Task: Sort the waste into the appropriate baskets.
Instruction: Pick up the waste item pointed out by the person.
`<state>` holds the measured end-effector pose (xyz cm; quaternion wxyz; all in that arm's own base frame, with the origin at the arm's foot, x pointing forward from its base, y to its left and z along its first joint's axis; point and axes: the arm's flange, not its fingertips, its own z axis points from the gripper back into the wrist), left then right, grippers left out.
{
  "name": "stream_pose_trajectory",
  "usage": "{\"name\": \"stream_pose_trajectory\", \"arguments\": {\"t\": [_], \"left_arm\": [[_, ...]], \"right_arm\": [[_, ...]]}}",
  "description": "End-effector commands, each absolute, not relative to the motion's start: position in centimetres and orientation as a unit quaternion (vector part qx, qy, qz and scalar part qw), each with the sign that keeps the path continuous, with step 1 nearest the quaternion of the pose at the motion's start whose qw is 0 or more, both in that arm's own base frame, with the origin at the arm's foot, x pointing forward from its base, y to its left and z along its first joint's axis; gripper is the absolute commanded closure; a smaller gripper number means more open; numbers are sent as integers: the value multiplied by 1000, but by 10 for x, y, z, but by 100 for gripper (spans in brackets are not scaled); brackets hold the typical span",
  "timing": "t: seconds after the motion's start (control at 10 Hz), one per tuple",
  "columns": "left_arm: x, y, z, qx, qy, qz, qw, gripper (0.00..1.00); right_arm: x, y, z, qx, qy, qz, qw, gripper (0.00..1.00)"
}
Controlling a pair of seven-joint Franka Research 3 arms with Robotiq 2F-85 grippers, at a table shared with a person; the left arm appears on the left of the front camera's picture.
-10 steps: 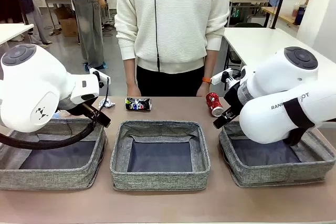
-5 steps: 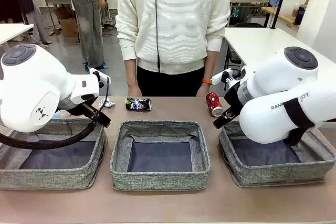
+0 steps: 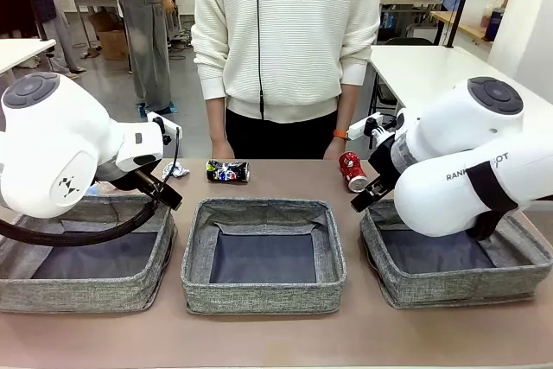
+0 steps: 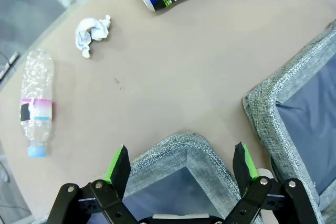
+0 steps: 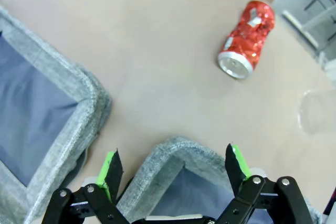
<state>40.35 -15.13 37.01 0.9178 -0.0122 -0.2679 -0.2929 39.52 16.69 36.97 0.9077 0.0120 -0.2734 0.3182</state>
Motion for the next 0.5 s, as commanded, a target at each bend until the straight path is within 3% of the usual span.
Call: {"name": "stream_pose_trajectory", "arguments": {"t": [0.0, 0.1, 0.2, 0.3, 0.4], "left_arm": [[375, -145, 425, -2, -297, -302, 906, 0], [322, -134, 494, -4, -335, -311, 889, 0], [269, -130, 541, 25, -386, -311, 868, 0], [235, -117, 558, 25, -421, -279, 863, 0], [233, -110, 553, 53, -403, -228, 885, 0]], "right_arm": [[378, 160, 410, -9, -275, 326, 904, 0], [337, 147, 474, 44, -323, 339, 882, 0], [293, 134, 514, 31, -356, 331, 873, 0], [259, 125, 532, 8, -378, 287, 880, 0], [245, 117, 532, 15, -405, 244, 881, 0]]}}
